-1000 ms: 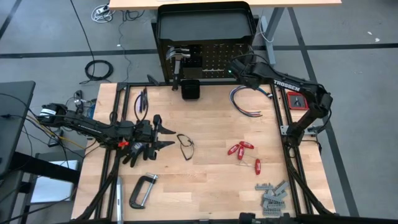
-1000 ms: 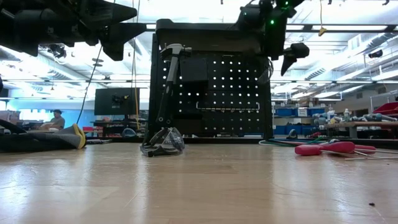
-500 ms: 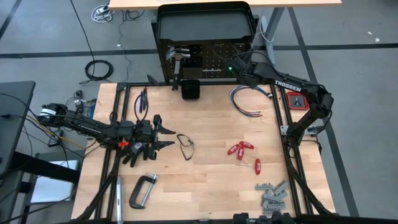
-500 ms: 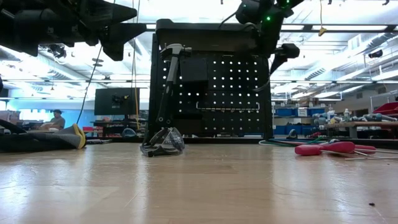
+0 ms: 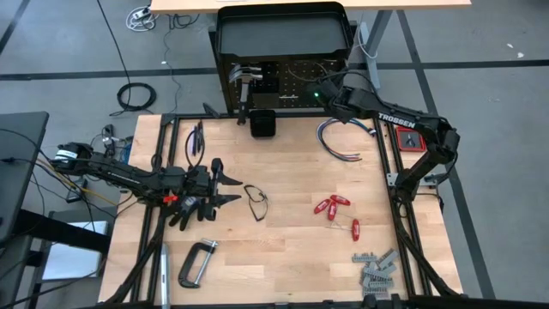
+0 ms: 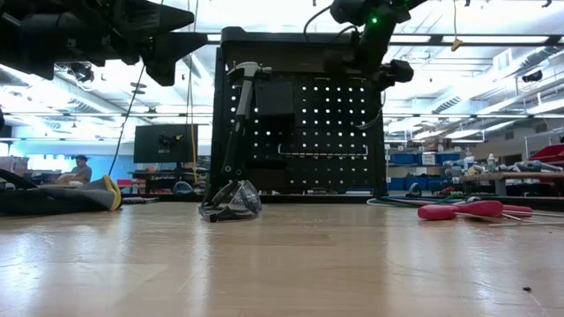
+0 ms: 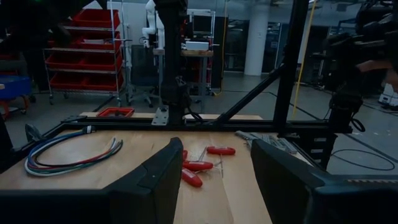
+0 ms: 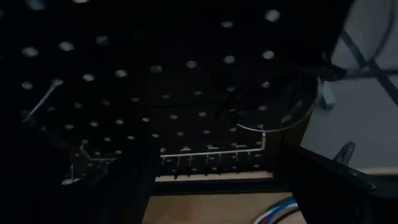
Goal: Hang tools onto peg board
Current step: Hang the safety goggles on the peg board
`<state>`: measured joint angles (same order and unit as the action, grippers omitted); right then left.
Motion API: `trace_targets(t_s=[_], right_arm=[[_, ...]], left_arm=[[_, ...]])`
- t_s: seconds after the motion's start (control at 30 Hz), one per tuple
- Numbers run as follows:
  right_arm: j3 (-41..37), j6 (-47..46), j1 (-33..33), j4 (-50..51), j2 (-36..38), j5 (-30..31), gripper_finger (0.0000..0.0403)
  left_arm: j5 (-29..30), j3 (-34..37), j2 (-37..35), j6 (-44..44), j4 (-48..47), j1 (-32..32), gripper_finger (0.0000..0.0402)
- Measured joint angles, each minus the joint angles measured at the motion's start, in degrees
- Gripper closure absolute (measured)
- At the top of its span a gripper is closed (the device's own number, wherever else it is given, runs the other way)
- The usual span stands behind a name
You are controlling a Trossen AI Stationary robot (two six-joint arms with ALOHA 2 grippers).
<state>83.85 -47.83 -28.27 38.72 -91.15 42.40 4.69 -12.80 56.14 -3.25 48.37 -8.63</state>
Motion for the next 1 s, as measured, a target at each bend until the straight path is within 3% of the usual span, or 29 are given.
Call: trace_targets(t_s=[0.2,0.4,0.57,0.73,0.93,1.0], right_arm=[[0.0,10.41,6.35,1.35,0.07,7.03,0.0137],[-0.28,18.43,14.24,4.94,0.08,13.4,0.026],[-4.59,29.41,21.46,-2.31,0.11,19.69,0.0383],[-14.87,39.79,22.55,-24.12,0.41,19.91,0.0393],[-26.84,59.35,14.94,-66.3,0.72,8.89,0.0397],[-28.8,65.76,11.87,-76.22,0.96,4.54,0.0398]], left_arm=[[-0.01,0.0,0.01,0.0,0.01,0.01,0.0204],[0.0,0.0,0.0,0.02,-0.01,-0.01,0.0204],[0.0,0.0,0.0,0.05,-0.07,0.0,0.0204],[0.0,0.0,0.0,0.35,-0.35,0.01,0.0204],[2.55,0.0,0.1,1.44,-2.86,0.01,0.0204],[4.92,0.0,0.17,2.27,-4.17,0.01,0.0204]])
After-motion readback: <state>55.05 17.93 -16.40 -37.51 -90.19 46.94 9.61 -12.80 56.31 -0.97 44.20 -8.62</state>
